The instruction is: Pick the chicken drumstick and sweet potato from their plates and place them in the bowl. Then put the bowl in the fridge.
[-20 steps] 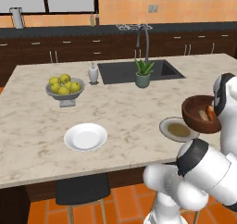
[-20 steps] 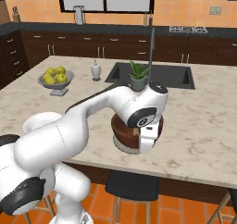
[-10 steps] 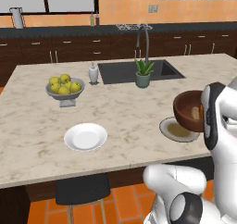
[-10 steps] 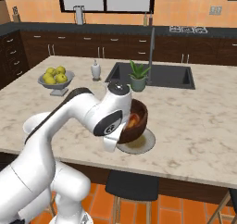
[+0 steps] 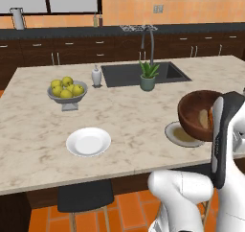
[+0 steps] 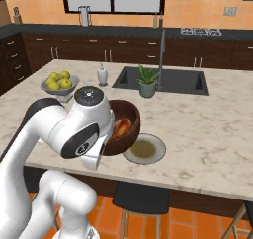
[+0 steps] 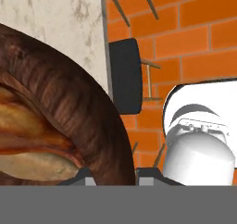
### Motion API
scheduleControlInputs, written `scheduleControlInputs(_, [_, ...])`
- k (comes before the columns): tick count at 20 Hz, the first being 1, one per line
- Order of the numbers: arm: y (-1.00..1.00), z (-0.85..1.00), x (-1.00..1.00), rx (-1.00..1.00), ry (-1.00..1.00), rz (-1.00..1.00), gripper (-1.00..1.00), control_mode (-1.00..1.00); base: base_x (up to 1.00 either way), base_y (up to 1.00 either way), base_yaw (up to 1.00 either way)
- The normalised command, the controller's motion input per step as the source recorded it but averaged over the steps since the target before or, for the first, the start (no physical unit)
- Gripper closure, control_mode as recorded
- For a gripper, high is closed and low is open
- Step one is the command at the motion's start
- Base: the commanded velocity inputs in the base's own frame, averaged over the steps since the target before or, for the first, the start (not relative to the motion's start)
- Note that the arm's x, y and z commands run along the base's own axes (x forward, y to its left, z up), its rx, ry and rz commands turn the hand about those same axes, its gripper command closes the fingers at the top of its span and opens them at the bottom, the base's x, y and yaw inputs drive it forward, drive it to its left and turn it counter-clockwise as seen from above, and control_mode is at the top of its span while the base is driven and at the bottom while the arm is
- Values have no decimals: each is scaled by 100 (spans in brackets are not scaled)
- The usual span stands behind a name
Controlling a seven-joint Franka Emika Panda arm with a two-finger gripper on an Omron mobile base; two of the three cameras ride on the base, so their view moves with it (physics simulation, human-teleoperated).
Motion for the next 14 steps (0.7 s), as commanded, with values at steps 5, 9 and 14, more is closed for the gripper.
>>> scheduleControlInputs(5, [30,14,-12,0,0,1,100,100,11,21,1])
scheduleControlInputs(9, [0,0,0,0,0,0,100,100,-91,6,-17])
scheduleControlInputs(14, [0,0,0,0,0,0,100,100,-45,-3,-81])
